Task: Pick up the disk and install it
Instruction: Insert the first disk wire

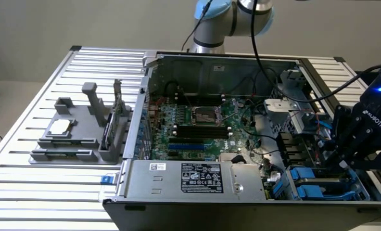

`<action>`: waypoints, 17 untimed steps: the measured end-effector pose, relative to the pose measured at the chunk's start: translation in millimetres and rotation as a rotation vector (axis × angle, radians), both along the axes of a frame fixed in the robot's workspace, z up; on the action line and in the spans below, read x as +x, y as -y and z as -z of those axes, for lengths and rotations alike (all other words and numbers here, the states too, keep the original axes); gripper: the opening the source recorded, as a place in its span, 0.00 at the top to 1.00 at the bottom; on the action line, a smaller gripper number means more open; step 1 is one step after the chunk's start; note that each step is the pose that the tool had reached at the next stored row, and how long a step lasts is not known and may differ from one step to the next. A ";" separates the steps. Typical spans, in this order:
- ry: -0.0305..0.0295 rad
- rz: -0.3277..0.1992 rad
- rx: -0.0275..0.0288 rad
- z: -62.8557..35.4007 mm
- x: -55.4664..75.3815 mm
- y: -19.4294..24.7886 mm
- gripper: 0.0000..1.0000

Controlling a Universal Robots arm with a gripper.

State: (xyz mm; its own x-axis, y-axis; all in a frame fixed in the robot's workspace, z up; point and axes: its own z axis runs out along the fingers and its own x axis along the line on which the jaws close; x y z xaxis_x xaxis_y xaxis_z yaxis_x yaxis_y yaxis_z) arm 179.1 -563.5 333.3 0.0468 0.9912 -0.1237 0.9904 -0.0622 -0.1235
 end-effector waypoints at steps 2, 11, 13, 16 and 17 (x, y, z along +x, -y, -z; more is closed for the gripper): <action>0.0000 0.000 -0.0002 0.2 0.0 0.0 0.84; -0.0003 0.000 0.0004 0.3 0.0 0.0 0.84; -0.0006 0.000 0.0004 -0.6 -0.1 0.0 0.82; -0.0010 0.000 0.0004 -3.4 -0.3 0.0 0.76; -0.0011 0.000 0.0002 -4.6 -0.4 0.0 0.76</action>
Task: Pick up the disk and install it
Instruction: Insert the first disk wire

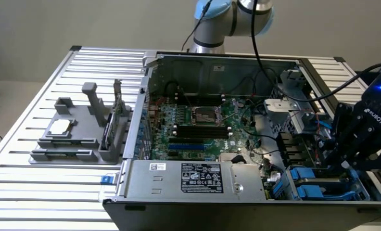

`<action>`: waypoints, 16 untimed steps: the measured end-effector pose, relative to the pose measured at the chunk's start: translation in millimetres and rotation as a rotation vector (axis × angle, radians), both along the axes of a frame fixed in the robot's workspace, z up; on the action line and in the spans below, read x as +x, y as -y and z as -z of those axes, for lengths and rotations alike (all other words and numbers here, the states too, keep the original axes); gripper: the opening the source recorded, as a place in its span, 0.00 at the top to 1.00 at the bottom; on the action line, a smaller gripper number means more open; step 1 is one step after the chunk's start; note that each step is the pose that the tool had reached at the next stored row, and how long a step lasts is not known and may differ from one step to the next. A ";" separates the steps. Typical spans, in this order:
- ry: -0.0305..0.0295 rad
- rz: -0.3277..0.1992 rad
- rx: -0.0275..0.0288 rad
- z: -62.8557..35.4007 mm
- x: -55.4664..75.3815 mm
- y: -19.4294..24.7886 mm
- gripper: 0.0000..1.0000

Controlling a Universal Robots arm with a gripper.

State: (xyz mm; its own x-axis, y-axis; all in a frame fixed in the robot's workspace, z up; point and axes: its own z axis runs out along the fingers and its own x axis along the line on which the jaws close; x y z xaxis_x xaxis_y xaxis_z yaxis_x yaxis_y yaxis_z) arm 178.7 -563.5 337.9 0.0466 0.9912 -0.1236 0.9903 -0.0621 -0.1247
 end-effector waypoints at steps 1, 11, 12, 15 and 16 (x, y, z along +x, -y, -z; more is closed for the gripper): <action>-0.0001 0.000 0.0000 -1.5 -0.2 0.0 0.76; -0.0005 0.000 0.0000 -30.4 -2.1 0.0 0.76; -0.0005 0.000 0.0000 -33.4 -2.3 0.0 0.76; -0.0005 0.000 0.0000 -40.4 -4.6 0.0 0.76; -0.0005 0.000 0.0002 -41.6 -6.7 0.0 0.76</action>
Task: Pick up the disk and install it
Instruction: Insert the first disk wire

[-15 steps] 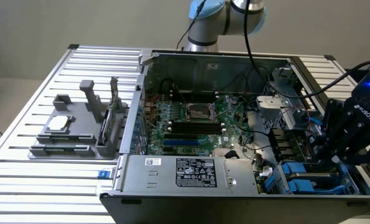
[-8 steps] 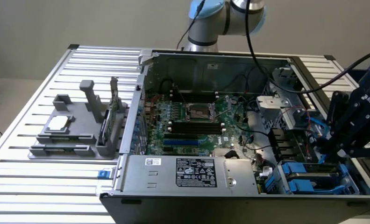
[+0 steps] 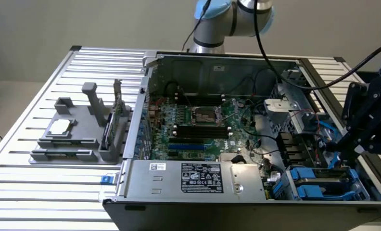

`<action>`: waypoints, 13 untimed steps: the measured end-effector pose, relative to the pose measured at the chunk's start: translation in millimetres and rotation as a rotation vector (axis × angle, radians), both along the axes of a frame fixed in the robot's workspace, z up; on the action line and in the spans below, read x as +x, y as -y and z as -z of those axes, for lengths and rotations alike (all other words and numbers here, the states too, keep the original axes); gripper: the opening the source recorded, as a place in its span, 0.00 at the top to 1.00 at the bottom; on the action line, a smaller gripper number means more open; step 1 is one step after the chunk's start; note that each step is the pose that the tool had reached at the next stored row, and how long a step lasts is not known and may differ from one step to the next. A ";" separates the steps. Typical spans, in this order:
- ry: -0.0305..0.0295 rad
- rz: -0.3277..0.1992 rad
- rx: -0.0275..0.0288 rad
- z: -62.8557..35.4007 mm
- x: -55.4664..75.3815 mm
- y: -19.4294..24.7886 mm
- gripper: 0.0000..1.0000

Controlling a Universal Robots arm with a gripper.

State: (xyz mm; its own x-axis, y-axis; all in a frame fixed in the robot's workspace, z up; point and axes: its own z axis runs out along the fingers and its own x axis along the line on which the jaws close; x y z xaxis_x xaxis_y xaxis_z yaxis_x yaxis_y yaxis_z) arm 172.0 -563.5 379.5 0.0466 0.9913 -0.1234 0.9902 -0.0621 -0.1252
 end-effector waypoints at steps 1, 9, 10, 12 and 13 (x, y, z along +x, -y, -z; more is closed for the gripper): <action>0.0000 0.000 0.0000 -0.9 -2.8 0.0 0.76; 0.0000 0.000 -0.0002 -1.8 -26.4 -2.1 0.76; 0.0000 0.000 -0.0003 -1.8 -27.7 -2.9 0.76; 0.0000 0.000 -0.0001 -1.8 -29.8 -4.7 0.76; 0.0000 -0.001 -0.0001 -1.8 -29.9 -4.7 0.76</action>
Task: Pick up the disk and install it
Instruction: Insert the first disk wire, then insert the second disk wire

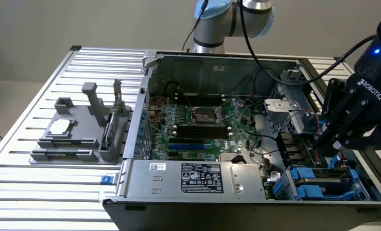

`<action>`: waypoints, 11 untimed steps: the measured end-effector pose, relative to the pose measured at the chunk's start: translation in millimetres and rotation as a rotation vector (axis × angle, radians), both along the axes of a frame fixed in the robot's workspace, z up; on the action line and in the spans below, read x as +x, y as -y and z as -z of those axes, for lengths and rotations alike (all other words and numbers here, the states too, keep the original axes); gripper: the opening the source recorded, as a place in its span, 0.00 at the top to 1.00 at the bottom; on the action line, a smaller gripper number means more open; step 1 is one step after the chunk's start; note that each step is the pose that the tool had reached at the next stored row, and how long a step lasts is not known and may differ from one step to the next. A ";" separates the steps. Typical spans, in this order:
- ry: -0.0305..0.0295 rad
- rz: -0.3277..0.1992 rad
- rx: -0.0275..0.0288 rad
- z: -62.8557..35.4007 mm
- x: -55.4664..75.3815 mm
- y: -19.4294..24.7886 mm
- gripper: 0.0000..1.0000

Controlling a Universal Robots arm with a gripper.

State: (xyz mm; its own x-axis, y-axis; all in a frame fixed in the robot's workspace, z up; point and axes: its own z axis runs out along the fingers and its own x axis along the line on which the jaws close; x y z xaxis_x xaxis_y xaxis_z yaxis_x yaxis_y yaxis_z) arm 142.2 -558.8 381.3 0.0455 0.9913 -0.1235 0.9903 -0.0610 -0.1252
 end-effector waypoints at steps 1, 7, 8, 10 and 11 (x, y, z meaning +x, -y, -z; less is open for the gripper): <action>0.0000 0.000 -0.0001 0.0 0.0 0.0 0.76; 0.0000 0.000 -0.0001 0.0 -0.1 0.0 0.76; 0.0000 0.000 -0.0001 0.0 -0.1 0.0 0.76; 0.0000 0.000 -0.0001 0.0 -0.1 0.0 0.76; 0.0000 0.000 -0.0001 0.0 -0.1 0.0 0.76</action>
